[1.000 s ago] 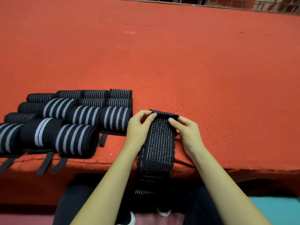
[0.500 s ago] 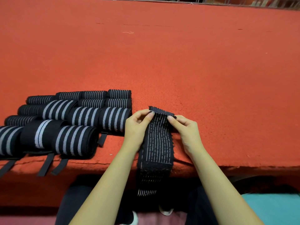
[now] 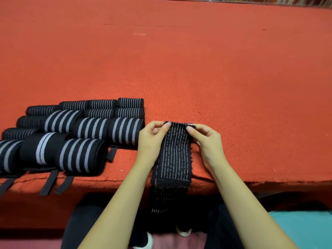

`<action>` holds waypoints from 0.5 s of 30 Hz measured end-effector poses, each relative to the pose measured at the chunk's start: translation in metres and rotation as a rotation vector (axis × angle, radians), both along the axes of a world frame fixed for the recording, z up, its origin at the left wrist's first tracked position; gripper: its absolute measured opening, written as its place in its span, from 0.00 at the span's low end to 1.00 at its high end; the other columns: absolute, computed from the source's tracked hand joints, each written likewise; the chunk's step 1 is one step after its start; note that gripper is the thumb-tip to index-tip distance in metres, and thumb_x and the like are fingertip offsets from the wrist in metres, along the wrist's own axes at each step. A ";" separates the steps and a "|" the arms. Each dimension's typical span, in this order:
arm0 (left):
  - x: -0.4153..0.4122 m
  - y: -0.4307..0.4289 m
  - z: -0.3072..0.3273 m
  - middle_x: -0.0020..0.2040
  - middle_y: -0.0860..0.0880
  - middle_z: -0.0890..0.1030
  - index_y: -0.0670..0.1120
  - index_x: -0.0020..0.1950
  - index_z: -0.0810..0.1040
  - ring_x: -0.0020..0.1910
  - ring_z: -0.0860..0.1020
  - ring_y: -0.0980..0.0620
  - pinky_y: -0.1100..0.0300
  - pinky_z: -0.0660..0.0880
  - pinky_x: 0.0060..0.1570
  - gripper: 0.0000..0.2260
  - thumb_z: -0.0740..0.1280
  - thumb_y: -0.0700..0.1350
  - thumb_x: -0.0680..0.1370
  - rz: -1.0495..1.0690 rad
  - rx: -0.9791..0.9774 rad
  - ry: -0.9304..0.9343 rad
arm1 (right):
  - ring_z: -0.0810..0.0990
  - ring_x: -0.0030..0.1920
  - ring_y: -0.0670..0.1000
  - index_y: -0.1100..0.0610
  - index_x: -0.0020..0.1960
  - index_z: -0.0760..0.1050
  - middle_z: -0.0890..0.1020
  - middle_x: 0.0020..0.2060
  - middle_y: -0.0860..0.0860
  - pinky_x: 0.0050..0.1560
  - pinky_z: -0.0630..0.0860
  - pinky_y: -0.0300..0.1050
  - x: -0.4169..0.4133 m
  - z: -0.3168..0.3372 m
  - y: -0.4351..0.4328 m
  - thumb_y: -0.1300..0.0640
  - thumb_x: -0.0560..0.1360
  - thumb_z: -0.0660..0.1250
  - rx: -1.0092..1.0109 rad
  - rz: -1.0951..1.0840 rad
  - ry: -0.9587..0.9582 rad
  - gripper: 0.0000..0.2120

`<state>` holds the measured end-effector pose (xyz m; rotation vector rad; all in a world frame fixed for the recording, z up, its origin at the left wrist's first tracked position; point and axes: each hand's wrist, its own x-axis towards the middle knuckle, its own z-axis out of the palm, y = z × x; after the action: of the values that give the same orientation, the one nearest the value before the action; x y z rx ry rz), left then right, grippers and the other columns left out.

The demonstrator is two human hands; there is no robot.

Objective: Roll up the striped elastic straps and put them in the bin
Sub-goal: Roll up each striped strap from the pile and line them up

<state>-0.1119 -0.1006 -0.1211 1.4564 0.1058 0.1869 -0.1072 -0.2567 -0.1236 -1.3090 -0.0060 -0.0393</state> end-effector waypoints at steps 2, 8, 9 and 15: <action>-0.001 0.001 0.000 0.39 0.48 0.84 0.48 0.53 0.76 0.40 0.83 0.52 0.57 0.78 0.42 0.07 0.70 0.46 0.77 -0.015 -0.003 -0.005 | 0.82 0.46 0.51 0.59 0.47 0.82 0.84 0.44 0.54 0.50 0.77 0.46 -0.001 0.000 0.000 0.63 0.72 0.72 -0.037 -0.025 -0.027 0.04; 0.004 0.002 -0.005 0.48 0.50 0.83 0.50 0.54 0.80 0.49 0.81 0.54 0.64 0.76 0.50 0.08 0.70 0.41 0.76 -0.128 0.067 -0.032 | 0.79 0.40 0.44 0.53 0.61 0.76 0.76 0.36 0.47 0.50 0.77 0.39 0.003 -0.002 0.003 0.68 0.72 0.70 -0.082 -0.023 -0.085 0.20; 0.004 0.002 -0.006 0.47 0.51 0.83 0.48 0.51 0.80 0.48 0.81 0.56 0.64 0.75 0.50 0.06 0.70 0.40 0.76 -0.112 0.069 -0.040 | 0.79 0.41 0.44 0.53 0.60 0.77 0.77 0.36 0.46 0.51 0.76 0.39 0.003 -0.002 0.003 0.67 0.72 0.71 -0.100 -0.017 -0.079 0.19; 0.004 0.004 -0.005 0.41 0.53 0.83 0.48 0.43 0.79 0.42 0.81 0.59 0.64 0.75 0.47 0.06 0.70 0.37 0.75 -0.055 0.115 -0.060 | 0.80 0.43 0.42 0.50 0.47 0.79 0.83 0.40 0.44 0.47 0.73 0.38 -0.002 -0.004 0.011 0.58 0.77 0.67 -0.438 0.040 -0.188 0.04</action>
<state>-0.1083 -0.0963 -0.1263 1.5651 0.0060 0.1939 -0.1089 -0.2455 -0.1272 -1.7382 -0.2115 -0.1325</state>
